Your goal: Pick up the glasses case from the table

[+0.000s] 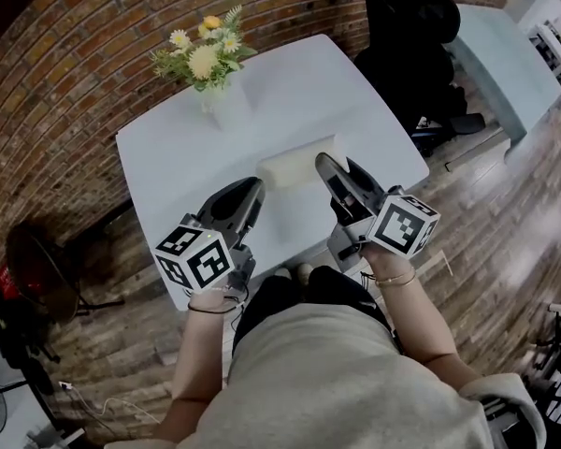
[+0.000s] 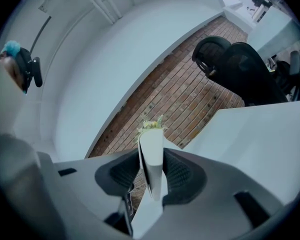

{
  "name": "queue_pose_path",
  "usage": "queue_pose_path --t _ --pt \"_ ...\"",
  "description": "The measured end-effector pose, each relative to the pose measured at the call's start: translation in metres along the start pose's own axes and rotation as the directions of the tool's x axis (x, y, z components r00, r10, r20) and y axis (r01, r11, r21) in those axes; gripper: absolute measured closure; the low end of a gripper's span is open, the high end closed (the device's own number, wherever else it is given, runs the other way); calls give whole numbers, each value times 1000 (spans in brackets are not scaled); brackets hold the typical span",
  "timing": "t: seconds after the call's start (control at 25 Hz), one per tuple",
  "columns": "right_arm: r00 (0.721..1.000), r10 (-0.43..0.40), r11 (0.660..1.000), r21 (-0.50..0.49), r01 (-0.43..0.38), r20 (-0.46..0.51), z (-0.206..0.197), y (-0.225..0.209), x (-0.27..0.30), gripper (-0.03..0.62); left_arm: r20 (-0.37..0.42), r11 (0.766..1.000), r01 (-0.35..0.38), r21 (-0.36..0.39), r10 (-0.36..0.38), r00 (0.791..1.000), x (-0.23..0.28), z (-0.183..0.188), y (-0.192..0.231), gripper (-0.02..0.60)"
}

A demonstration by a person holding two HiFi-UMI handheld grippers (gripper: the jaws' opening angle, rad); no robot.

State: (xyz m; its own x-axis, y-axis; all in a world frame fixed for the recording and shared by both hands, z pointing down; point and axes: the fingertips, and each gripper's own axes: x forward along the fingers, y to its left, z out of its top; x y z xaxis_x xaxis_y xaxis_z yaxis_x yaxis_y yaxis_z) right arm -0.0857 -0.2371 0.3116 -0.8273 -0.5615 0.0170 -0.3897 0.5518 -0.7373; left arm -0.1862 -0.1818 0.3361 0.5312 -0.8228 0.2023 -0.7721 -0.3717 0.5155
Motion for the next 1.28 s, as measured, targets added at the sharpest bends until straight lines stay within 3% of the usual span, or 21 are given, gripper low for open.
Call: queue_pose_path --t 0.28,0.64,1.28 --pt "998 47 999 6 -47 29 8 13 4 454 26 985 -160 67 158 987 -3 -2 11 555" --pt "999 47 998 36 -48 12 -6 16 8 454 34 989 -146 -35 148 988 -5 -9 8 558" --pt "998 65 998 16 -65 -19 -14 26 0 454 4 979 -203 22 203 979 -10 -20 7 563"
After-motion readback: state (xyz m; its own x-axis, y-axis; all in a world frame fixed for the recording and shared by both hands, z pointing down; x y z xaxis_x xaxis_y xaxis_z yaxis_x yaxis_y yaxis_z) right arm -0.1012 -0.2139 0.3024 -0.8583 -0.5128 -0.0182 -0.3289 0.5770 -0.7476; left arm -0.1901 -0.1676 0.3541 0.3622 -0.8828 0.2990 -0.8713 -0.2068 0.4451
